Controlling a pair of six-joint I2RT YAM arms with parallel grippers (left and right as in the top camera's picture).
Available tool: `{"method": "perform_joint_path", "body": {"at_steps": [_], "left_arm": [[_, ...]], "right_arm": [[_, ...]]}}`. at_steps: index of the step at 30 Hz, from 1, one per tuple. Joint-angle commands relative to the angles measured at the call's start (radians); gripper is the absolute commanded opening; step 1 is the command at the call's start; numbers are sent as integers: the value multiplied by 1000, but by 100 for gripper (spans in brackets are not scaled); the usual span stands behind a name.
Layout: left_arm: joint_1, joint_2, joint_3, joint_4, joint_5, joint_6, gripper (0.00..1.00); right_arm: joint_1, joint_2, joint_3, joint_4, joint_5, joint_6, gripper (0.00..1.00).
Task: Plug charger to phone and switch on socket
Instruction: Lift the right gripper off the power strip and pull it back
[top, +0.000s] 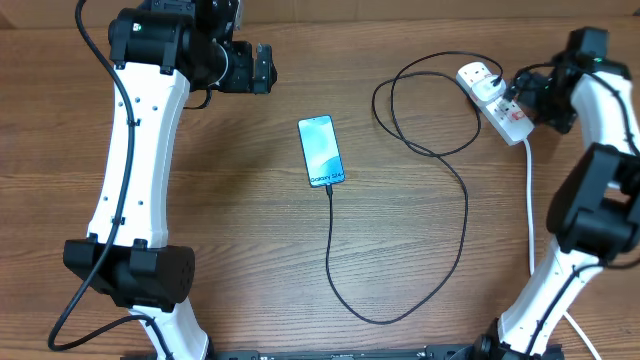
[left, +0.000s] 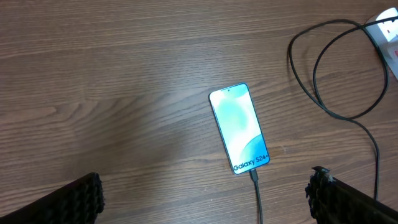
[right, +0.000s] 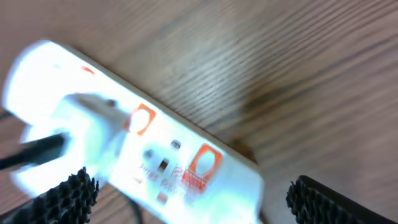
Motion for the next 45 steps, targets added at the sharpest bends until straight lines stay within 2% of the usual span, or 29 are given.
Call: {"method": "perform_joint_path", "body": {"at_steps": [1, 7, 10, 16, 23, 26, 31, 38, 41, 45], "left_arm": [[0, 9, 2, 1, -13, -10, 100], [0, 9, 2, 1, -12, -10, 100], [0, 9, 2, 1, -12, -10, 100], [0, 9, 2, 1, -13, -10, 100], [0, 9, 2, 1, -13, -10, 100], [0, 9, 2, 1, -13, -10, 100], [0, 9, 2, 0, -13, -10, 100], [0, 9, 2, 1, -12, -10, 100], [0, 9, 2, 1, -12, -10, 100], [0, 9, 2, 0, -12, -10, 100]], "right_arm": [[-13, -212, 37, -36, -10, 13, 100], [-13, -452, 37, -192, -11, 124, 100], [-12, -609, 37, -312, -16, 134, 100], [-7, -814, 15, -480, -47, 133, 100], [23, -1011, -115, -509, -70, 130, 100], [24, -1089, -177, -516, -148, 130, 100], [24, -1238, -283, -596, -157, 103, 100], [24, -1316, -309, -777, -170, 109, 100], [24, -1317, -314, -774, -256, 110, 100], [24, -1317, -314, -774, -269, 110, 100]]}}
